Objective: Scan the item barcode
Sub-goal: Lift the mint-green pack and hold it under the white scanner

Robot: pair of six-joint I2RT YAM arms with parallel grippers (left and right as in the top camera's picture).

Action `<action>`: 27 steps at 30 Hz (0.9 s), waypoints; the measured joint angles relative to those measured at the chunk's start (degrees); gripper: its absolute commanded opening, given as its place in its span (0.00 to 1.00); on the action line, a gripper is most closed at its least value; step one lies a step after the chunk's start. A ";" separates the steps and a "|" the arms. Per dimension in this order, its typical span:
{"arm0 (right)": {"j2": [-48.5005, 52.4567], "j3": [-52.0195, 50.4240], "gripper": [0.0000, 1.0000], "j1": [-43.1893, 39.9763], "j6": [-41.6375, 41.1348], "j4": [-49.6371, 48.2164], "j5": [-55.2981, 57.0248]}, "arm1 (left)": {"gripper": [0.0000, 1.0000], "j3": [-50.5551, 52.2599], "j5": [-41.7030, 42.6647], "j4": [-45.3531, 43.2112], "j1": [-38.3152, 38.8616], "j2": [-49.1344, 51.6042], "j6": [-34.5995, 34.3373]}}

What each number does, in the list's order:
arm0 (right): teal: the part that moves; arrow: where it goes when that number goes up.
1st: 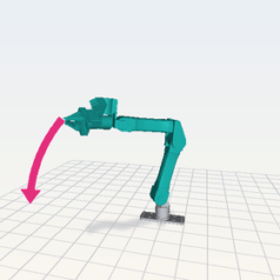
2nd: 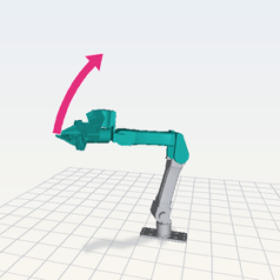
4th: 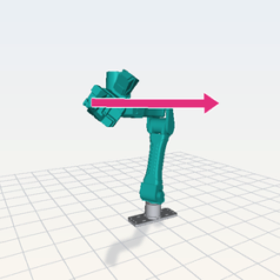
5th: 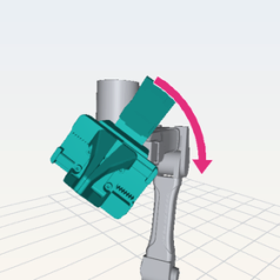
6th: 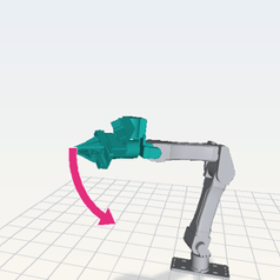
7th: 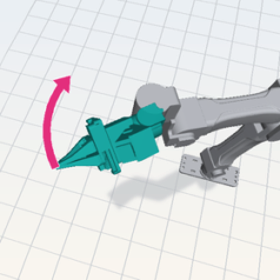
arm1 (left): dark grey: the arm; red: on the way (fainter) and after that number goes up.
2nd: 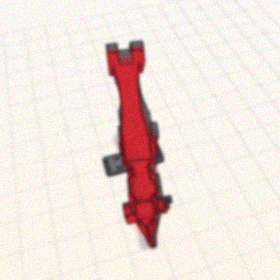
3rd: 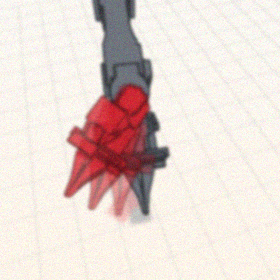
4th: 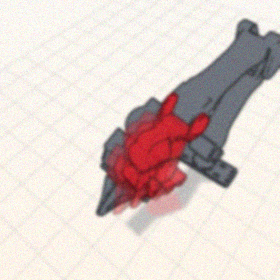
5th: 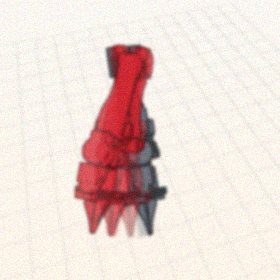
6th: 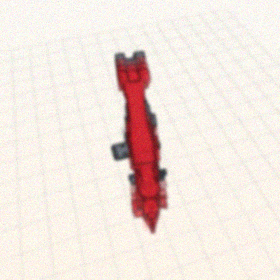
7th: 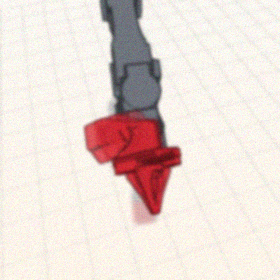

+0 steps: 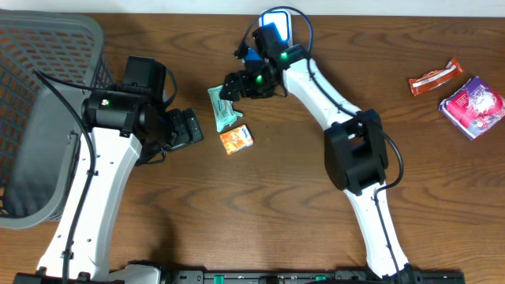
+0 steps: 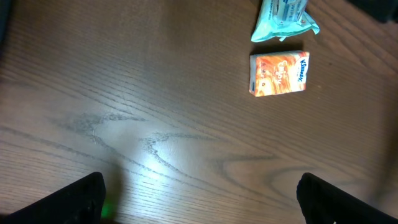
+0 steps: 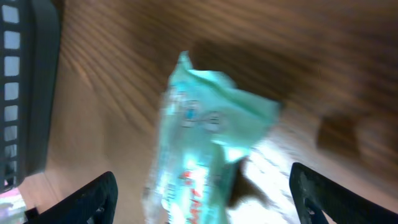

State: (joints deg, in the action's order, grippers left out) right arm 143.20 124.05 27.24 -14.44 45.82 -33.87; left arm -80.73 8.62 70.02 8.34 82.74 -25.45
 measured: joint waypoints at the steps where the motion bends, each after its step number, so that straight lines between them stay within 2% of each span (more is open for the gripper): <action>1: 0.00 0.00 0.87 0.59 -0.11 -0.28 0.22 | 0.98 0.00 0.00 0.00 0.00 0.00 -0.02; 5: 0.07 0.00 0.81 3.39 -0.94 -1.11 3.41 | 0.98 0.00 0.00 0.00 0.00 0.00 0.00; 8: 0.79 0.00 0.70 5.27 -2.27 -1.73 6.32 | 0.98 0.00 0.00 0.00 0.00 0.00 0.00; 11: 2.25 0.00 0.50 6.12 -3.45 -2.12 7.78 | 0.98 0.00 0.00 0.00 0.00 0.00 0.00; 14: 2.73 0.00 0.36 5.86 -3.89 -2.32 8.24 | 0.98 0.00 0.00 -0.02 0.00 0.00 -0.02; 18: 3.19 0.00 0.01 5.42 -4.61 -2.82 7.76 | 0.98 0.00 0.00 0.00 0.00 0.00 0.00; 27: 4.74 3.30 0.01 3.08 -4.74 -2.54 4.90 | 0.98 0.00 0.00 0.02 0.00 0.00 0.00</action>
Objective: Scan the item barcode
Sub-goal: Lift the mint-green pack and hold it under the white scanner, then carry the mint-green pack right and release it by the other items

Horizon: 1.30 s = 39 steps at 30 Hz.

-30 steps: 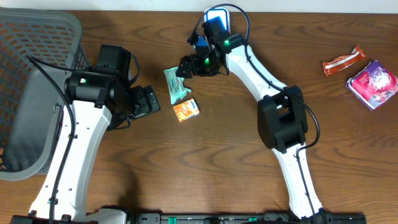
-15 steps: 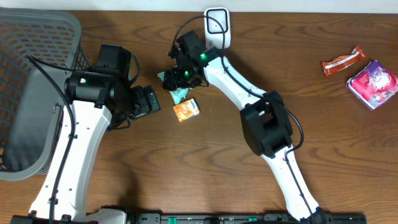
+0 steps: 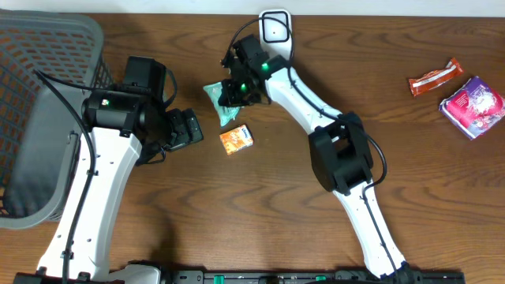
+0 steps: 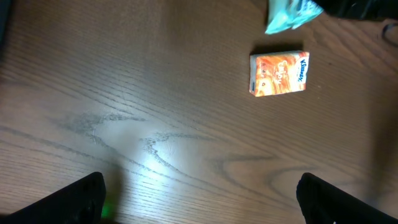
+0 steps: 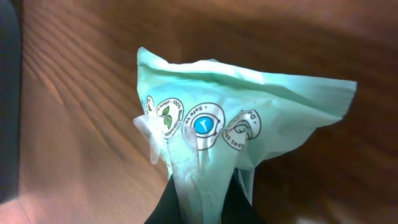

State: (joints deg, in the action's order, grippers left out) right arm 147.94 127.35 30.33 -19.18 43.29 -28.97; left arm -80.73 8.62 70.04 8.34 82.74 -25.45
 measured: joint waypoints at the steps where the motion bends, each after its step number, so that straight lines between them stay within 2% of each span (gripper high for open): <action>1: 0.44 1.09 0.01 -0.50 -0.28 0.24 -0.33 | 0.98 0.00 0.00 -0.02 0.00 0.00 0.00; 6: 0.96 8.41 0.01 -4.15 -2.99 -1.73 -1.31 | 0.98 0.00 0.00 -0.02 0.02 0.00 0.00; 10: 0.94 13.99 0.01 -7.72 -4.28 -9.09 -1.11 | 0.98 0.00 0.00 0.00 0.00 0.00 0.00; 13: 0.92 14.99 0.01 -10.49 -7.02 -13.81 0.76 | 0.98 0.00 0.00 -0.02 0.00 0.00 0.00; 23: 0.92 14.99 0.01 -15.76 -11.85 -15.13 9.38 | 0.98 0.00 0.00 -0.02 0.00 0.00 0.00; 33: 0.87 14.99 0.01 -16.22 -11.67 -9.99 9.97 | 0.98 0.00 0.00 -0.02 0.00 0.00 0.00; 39: -2.49 14.47 0.01 -21.16 -7.50 2.84 13.94 | 0.98 0.00 0.00 0.00 0.00 0.00 0.00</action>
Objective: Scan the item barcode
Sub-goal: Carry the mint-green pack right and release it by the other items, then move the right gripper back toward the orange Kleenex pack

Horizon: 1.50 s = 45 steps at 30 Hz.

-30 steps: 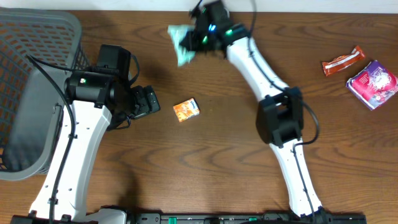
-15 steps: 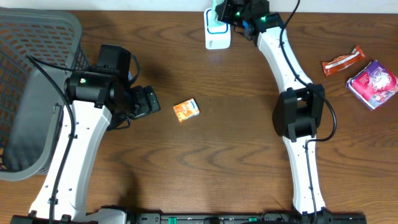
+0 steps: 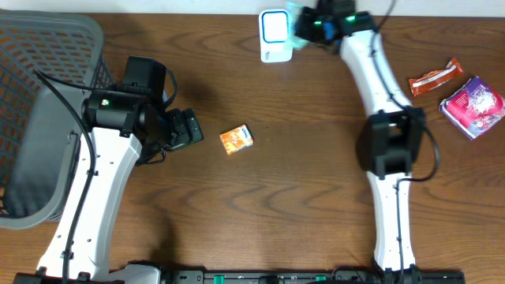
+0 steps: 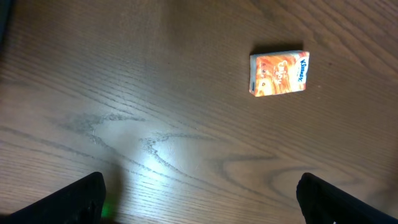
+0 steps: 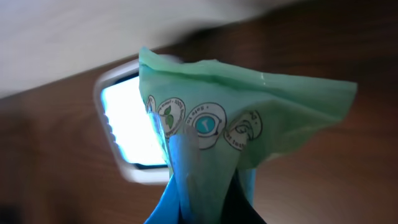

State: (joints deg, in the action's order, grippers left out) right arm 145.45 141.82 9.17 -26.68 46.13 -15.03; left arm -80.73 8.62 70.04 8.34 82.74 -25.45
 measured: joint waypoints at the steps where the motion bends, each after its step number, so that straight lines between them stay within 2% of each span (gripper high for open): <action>1: -1.18 -0.02 0.01 -1.55 1.05 2.56 1.64 | 0.98 0.00 0.00 -0.02 0.00 0.00 0.00; 4: -5.40 -0.02 0.01 -7.78 5.01 9.40 6.97 | 0.98 0.00 0.00 -0.02 0.00 0.00 0.00; 11: -8.85 0.04 0.01 -18.67 11.06 17.59 16.57 | 0.98 0.00 0.00 0.00 0.00 0.00 0.00; 16: -8.85 -3.04 0.08 -24.30 14.60 19.04 21.24 | 0.98 0.00 0.00 0.00 0.00 0.00 0.00; 17: -8.85 -3.98 0.13 -25.31 15.13 19.06 21.84 | 0.98 0.00 0.00 0.00 0.00 0.00 0.00; 18: -8.85 -5.03 0.25 -26.23 15.34 19.02 22.25 | 0.98 0.00 0.00 0.00 0.00 0.00 0.00; 20: -8.85 -6.91 0.63 -27.43 16.17 18.97 22.62 | 0.98 0.00 0.00 0.00 0.00 0.00 0.00; 21: -8.85 -8.09 0.72 -27.98 16.28 18.95 22.53 | 0.98 0.00 0.00 0.00 0.00 0.00 0.00; 22: -8.85 -9.01 0.74 -28.48 16.48 19.06 22.32 | 0.98 0.00 0.00 0.00 0.00 0.00 0.00; 34: -10.80 -10.84 0.77 -27.21 16.90 21.11 17.03 | 0.98 0.00 0.00 0.00 0.00 0.00 0.00; 40: -21.59 -11.04 0.86 -22.34 16.87 22.43 2.73 | 0.98 0.00 0.00 -0.02 0.02 0.00 0.00; 45: -27.26 -9.86 0.84 -14.95 17.25 27.71 -9.09 | 0.98 0.00 0.00 -0.02 0.00 0.00 -0.02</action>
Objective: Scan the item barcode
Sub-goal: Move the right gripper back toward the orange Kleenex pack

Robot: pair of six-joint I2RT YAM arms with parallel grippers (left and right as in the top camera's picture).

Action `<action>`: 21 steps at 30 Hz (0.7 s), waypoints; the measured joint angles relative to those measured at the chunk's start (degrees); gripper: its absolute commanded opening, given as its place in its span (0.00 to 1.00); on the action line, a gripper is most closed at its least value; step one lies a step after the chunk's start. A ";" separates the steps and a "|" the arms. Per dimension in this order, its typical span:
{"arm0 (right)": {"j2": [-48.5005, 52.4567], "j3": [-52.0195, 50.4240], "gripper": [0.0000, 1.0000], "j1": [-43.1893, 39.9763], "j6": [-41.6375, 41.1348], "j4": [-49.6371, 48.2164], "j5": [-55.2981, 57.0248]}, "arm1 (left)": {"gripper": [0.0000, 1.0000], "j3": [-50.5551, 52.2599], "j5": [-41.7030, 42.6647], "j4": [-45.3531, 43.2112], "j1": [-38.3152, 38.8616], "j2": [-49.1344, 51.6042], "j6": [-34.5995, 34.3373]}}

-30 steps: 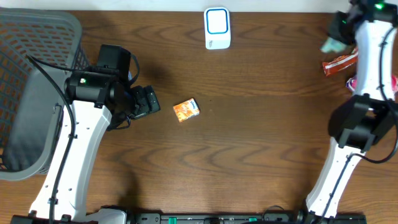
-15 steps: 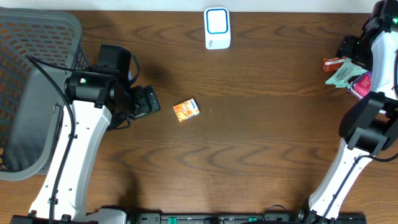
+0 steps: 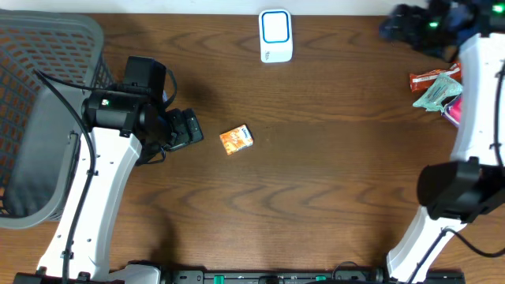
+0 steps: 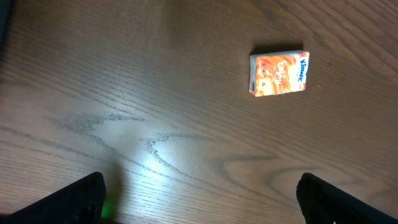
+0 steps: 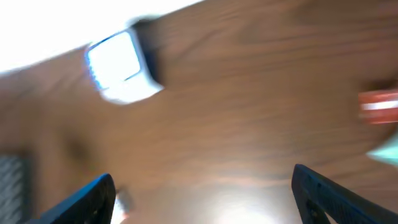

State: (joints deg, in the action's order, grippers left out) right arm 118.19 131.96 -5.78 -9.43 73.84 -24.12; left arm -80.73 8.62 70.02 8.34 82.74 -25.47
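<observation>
The white barcode scanner [image 3: 276, 35] stands at the back middle of the table and shows blurred as the scanner [image 5: 121, 67] in the right wrist view. The mint-green packet [image 3: 436, 93] lies at the right, against a red snack bar [image 3: 430, 78]; only its edge [image 5: 385, 152] shows in the right wrist view. My right gripper [image 3: 388, 30] is open and empty at the back right, between scanner and packet. An orange tissue pack [image 3: 236, 139] lies mid-table. My left gripper [image 3: 189, 128] is open, left of the orange pack [image 4: 279, 73].
A grey mesh basket [image 3: 39, 118] fills the left edge of the table. A purple packet is mostly hidden behind my right arm [image 3: 473, 95] at the far right. The red snack bar [image 5: 379, 102] shows at the right wrist view's edge.
My right gripper held the green packet beside the scanner. Now it is open and farther right, and the packet lies by the red snack bar. The left arm has not moved.
My right gripper was open over the green packet next to the orange pack. Then it was shut on the packet there. Then it held the packet at the scanner. Now the packet lies at the right with the snacks, released.
</observation>
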 measured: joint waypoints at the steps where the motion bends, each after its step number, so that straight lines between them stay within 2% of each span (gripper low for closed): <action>1: -0.09 0.02 0.83 1.79 0.48 1.62 -1.18 | 0.98 0.00 0.00 0.02 0.00 0.00 0.02; 4: 1.40 -0.02 0.81 7.98 3.08 5.81 -3.52 | 0.98 0.00 0.00 0.00 0.00 0.00 0.02; 6: 3.15 -0.13 0.84 12.66 5.40 6.32 -4.35 | 0.98 0.00 0.00 0.00 0.00 0.00 0.02; 7: 3.87 -0.15 0.88 14.47 6.27 6.14 -4.46 | 0.98 0.00 0.00 0.00 0.00 0.00 0.02; 8: 4.81 -0.20 0.99 16.96 7.30 5.60 -4.31 | 0.98 0.00 0.00 0.00 0.00 0.00 0.02; 15: 10.88 -0.33 0.99 32.72 10.27 1.51 4.85 | 0.98 0.00 0.00 0.00 0.00 0.00 0.02; 21: 16.04 -0.46 0.99 40.70 11.17 -0.46 11.63 | 0.98 0.00 0.00 0.02 0.00 0.00 0.00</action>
State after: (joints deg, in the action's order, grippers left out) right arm 134.23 131.50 34.92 1.74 73.38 -12.49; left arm -80.73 8.62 70.04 8.34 82.74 -25.47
